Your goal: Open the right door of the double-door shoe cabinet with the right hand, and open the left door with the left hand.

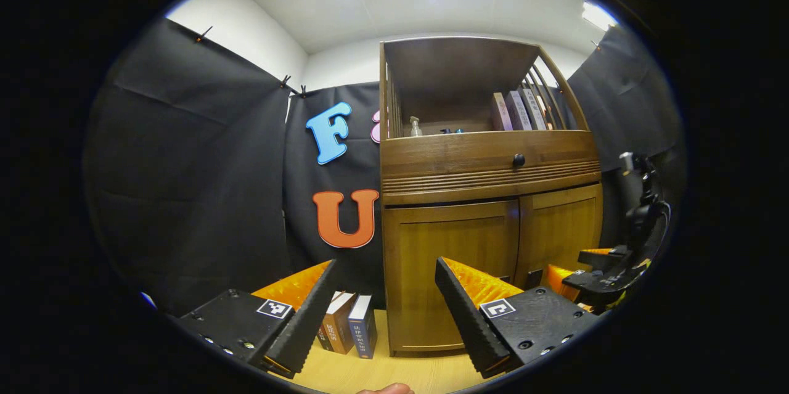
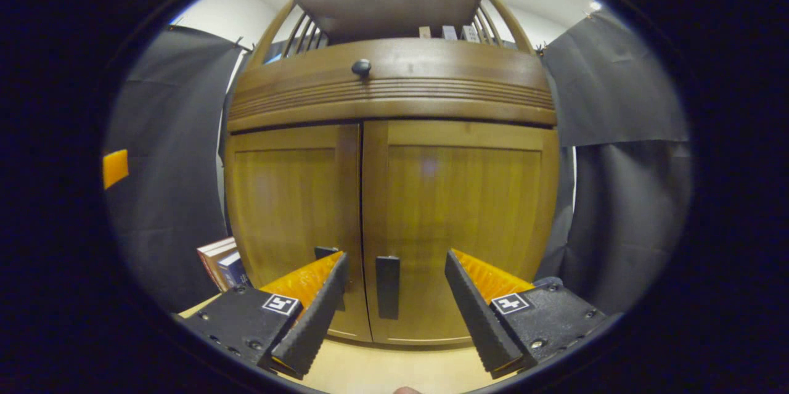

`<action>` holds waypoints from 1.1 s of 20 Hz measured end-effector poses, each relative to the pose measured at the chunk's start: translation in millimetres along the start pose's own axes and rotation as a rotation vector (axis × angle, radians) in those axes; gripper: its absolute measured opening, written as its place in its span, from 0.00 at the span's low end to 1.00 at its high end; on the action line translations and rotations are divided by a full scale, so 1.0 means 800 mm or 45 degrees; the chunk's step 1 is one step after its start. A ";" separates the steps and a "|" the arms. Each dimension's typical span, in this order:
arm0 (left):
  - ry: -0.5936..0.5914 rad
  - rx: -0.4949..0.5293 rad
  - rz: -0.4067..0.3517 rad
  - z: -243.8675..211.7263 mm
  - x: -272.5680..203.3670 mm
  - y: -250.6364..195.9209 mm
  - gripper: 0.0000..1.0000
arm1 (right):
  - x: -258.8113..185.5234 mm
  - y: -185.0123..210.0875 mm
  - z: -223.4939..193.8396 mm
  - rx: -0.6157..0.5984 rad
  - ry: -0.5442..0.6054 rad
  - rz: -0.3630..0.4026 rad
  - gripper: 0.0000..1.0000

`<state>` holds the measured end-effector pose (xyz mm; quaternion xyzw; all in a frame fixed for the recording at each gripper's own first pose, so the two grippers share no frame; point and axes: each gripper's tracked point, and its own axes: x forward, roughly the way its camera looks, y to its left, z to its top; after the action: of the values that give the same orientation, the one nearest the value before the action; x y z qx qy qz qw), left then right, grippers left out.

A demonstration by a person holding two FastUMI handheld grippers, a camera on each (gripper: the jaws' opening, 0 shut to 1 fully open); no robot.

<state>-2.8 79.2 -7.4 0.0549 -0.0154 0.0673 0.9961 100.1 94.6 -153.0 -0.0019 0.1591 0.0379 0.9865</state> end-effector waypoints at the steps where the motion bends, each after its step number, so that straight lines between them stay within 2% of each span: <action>1: 0.002 0.000 0.009 0.000 -0.001 0.005 0.94 | 0.010 0.003 -0.009 0.005 0.015 0.004 0.99; 4: 0.020 -0.013 0.056 -0.008 -0.006 0.024 0.95 | 0.041 -0.001 -0.030 -0.019 0.054 -0.032 0.92; 7: 0.044 -0.046 0.068 -0.015 -0.009 0.030 0.95 | 0.070 0.005 -0.059 -0.038 0.122 -0.012 0.84; 10: 0.050 -0.047 0.088 -0.017 -0.010 0.041 0.94 | 0.088 0.005 -0.085 -0.063 0.186 -0.031 0.75; 13: 0.051 -0.039 0.095 -0.019 -0.011 0.046 0.95 | 0.106 0.004 -0.095 -0.050 0.200 -0.034 0.68; 14: 0.051 -0.036 0.095 -0.019 -0.011 0.047 0.95 | 0.111 -0.002 -0.099 -0.050 0.196 -0.062 0.62; 18: 0.049 -0.040 0.093 -0.018 -0.010 0.047 0.95 | 0.116 0.002 -0.101 -0.020 0.182 -0.066 0.38; 22: 0.055 -0.049 0.082 -0.020 -0.011 0.044 0.95 | 0.118 0.002 -0.102 0.005 0.160 -0.080 0.36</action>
<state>-16.3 114.2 -19.9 0.0337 0.0033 0.1001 0.9944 163.7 101.9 -259.6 -0.0074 0.2207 0.0066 0.9753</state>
